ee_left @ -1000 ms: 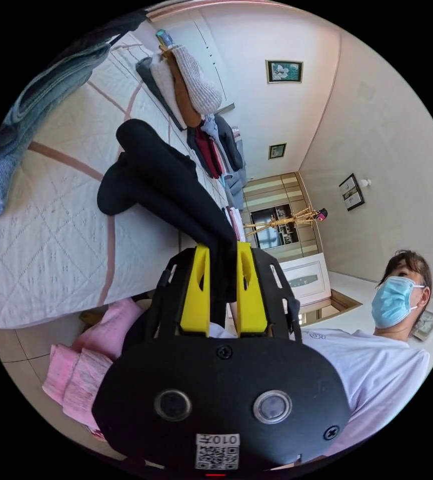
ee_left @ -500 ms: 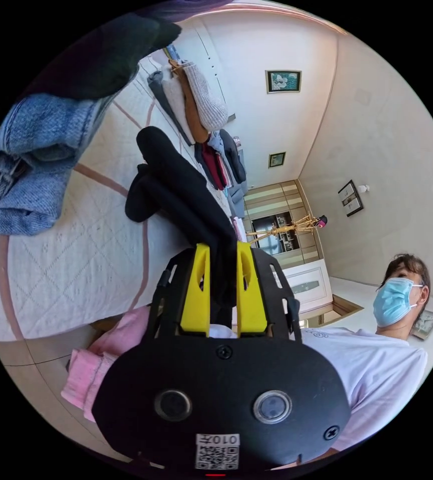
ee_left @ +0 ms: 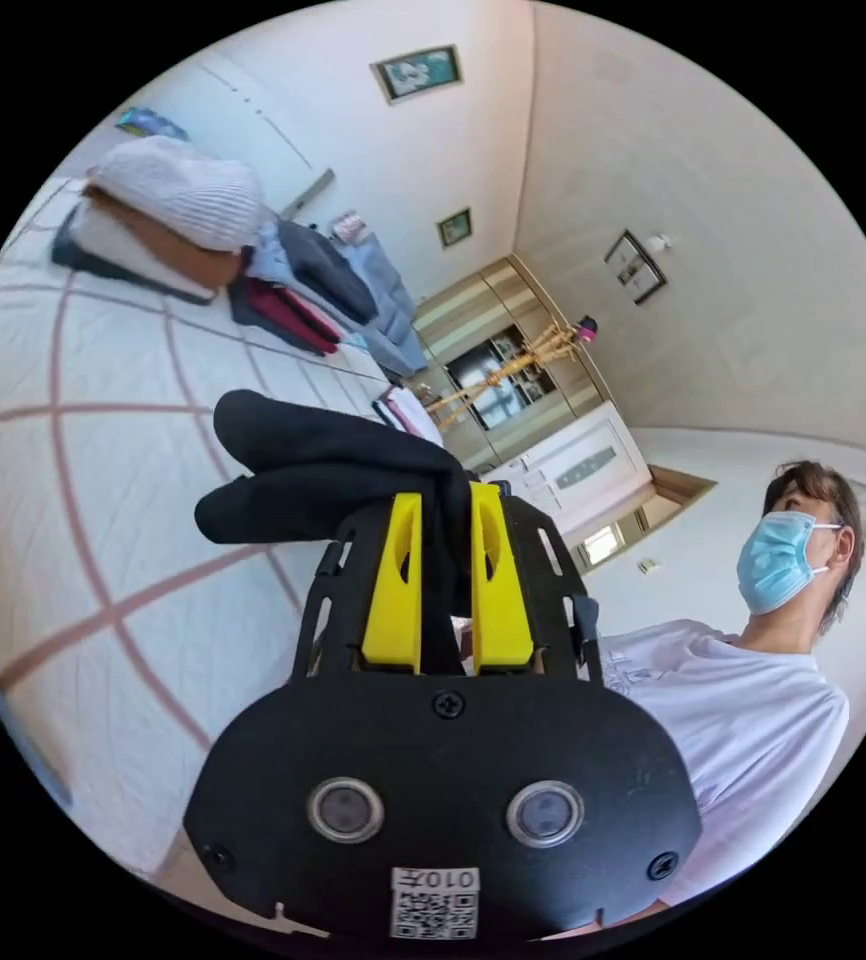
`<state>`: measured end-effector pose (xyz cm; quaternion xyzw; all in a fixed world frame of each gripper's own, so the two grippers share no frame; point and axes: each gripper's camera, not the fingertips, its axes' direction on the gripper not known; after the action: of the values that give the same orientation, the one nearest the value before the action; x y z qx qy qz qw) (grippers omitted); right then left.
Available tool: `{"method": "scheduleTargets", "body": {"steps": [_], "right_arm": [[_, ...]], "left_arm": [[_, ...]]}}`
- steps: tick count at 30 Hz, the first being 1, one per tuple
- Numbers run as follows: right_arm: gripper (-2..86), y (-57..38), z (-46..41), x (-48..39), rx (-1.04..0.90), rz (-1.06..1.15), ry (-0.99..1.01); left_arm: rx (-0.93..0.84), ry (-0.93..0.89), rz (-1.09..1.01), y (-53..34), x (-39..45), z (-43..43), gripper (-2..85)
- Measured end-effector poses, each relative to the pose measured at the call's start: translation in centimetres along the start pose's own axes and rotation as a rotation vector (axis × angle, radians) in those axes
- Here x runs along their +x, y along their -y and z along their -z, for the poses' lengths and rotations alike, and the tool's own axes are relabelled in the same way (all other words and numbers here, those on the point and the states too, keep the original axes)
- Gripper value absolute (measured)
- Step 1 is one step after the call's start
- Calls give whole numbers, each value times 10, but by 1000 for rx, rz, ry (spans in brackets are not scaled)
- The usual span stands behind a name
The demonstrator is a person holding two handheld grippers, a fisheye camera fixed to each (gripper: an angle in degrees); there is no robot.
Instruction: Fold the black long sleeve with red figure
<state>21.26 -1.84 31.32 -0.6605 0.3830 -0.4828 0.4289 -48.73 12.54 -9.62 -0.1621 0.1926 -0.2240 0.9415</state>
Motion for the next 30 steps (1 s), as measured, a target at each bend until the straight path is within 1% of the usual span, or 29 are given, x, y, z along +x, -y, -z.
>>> {"method": "scheduleTargets", "body": {"steps": [5,7,8,10,11,12,13,14,16,18,20,22,23,24,25,26,27,28,29,30], "right_arm": [[40,-45,100,-43,204,3,-123],[42,-57,125,-41,247,-44,-177],[44,-61,142,-33,267,-92,-195],[47,-61,169,-17,307,-159,-200],[49,-56,190,-10,347,-187,-197],[50,-51,202,-8,368,-191,-198],[52,-39,227,-9,412,-176,-219],[53,-24,254,-17,460,-138,-254],[54,0,293,-35,543,-41,-316],[56,19,326,-54,632,60,-403],[59,30,359,-53,768,114,-483],[60,29,375,-24,858,63,-481],[61,25,381,5,893,7,-477],[62,22,382,22,905,-33,-479],[62,13,380,59,931,-127,-483],[63,4,375,100,927,-234,-482],[63,-2,371,122,912,-305,-470],[63,-15,362,163,877,-453,-390],[63,-32,351,188,889,-511,-325],[63,-40,347,194,901,-518,-305]], "left_arm": [[-156,-169,-75,71,6,-106,81],[-254,-205,-78,109,-1,-171,81],[-281,-206,-77,120,-3,-188,80],[-386,-210,-86,171,-9,-266,79],[-407,-217,-91,186,-9,-286,79],[-440,-241,-100,219,-7,-326,78],[-457,-272,-129,255,1,-364,78],[-463,-293,-152,274,8,-383,77],[-471,-378,-303,351,45,-451,76],[-485,-435,-399,399,67,-499,75],[-517,-470,-423,436,70,-551,74],[-609,-471,-377,467,43,-630,71],[-638,-466,-354,472,31,-650,70],[-698,-453,-295,476,2,-691,69],[-760,-422,-236,474,-33,-730,67],[-788,-399,-194,471,-52,-748,67],[-835,-346,-91,461,-95,-781,66],[-886,-280,3,445,-137,-807,65],[-911,-234,52,436,-157,-817,65],[-905,-231,121,422,-187,-826,64]]}}
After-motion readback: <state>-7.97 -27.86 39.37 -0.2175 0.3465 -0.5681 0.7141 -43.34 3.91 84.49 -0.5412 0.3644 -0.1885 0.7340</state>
